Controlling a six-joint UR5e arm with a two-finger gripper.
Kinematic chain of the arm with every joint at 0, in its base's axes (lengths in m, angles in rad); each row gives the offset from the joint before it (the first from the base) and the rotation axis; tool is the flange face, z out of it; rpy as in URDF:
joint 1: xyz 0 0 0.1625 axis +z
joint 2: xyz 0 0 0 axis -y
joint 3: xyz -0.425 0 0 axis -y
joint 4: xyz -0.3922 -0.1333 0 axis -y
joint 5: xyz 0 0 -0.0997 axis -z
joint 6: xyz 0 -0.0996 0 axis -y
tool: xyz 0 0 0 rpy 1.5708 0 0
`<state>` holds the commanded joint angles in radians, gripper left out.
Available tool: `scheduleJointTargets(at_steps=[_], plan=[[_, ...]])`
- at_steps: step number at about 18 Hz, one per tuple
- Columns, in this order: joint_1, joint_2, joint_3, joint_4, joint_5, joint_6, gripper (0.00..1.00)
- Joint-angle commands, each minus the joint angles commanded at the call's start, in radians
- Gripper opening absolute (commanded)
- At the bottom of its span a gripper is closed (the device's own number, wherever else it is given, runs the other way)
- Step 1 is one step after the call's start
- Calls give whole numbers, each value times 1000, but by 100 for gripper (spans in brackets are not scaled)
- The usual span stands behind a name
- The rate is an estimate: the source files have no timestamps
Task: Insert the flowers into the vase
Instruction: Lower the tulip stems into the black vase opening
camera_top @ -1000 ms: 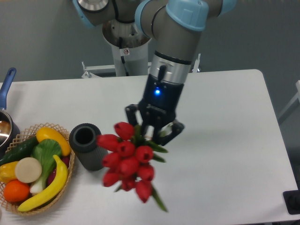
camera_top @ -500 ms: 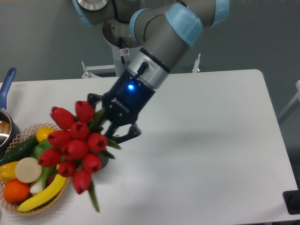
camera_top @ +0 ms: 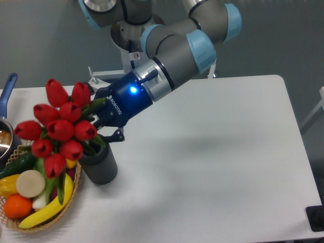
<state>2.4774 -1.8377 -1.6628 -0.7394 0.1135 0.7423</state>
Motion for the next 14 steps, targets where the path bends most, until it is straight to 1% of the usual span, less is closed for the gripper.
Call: scheduleJointTargets(at_steps=[3,6,9,11,14], plan=[[8,-6,-26,-2,-49,95,0],[20,-17,-38,-2,-57,164,0],[24,-29,-43,-2,-55,187,0],[35,-29,-61,0,-55,192,0],[41,-17,-115,2,-54,244,0]])
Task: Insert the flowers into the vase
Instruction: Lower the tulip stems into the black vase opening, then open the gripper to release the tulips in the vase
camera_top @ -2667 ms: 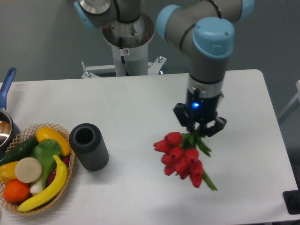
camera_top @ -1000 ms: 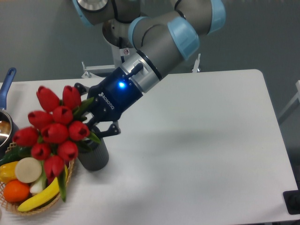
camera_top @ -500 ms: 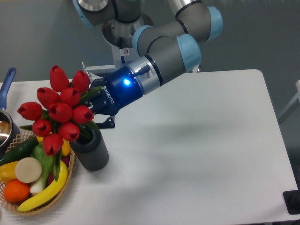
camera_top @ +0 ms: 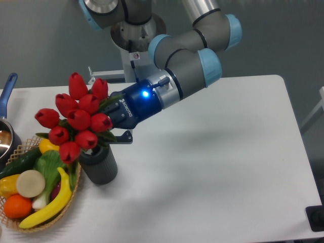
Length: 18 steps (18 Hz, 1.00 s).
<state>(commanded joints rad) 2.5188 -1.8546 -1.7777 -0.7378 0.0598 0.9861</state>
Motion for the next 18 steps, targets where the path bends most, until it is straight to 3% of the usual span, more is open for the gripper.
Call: scheduleJointTargets(at_steps=[6,13,18], plan=[[0,35,-71,-2,0,28,0],[-3,26,-91,-2,8,52,0],[-3,22,-161,-3,15,144,0]])
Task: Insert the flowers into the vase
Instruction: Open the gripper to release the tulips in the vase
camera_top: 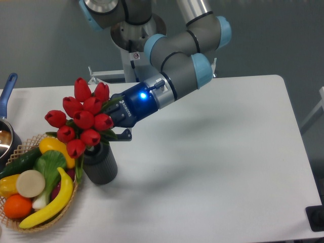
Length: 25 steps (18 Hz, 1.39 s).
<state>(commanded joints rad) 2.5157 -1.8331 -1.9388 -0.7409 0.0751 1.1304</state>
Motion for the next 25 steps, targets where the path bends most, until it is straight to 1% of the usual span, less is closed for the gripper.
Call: scheduleJointTargets(at_steps=[1,4,7,8,14,15,17,18,25], plan=[[0,-2,-11,0,8,18,1],[0,-35,-14,2,47,48,5],[-2,-54,-15,0,78,69,11],[-2,-55,-20,2,80,72,16],[14,-54,-80,2,81,138,30],[17,-54,-80,2,81,138,36],[20,-54,-80,0,83,138,52],[24,-54,-83,2,83,143,100],[46,-54,-92,2,83,177,100]])
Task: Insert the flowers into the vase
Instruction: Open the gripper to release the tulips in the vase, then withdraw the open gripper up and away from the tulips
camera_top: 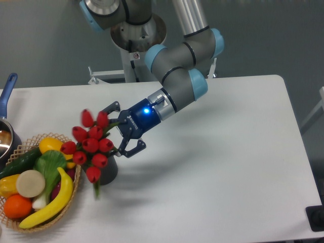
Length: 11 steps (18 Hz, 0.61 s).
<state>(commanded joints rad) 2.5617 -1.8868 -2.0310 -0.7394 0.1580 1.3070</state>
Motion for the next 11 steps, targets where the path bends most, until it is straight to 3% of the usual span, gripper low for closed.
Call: scheduleJointTargets(at_steps=[3,6,11], plan=[[8,2,-3,0,18,5,100],[18,11,-14,2,110,6,100],[48,37,-21,2,112,6,100]])
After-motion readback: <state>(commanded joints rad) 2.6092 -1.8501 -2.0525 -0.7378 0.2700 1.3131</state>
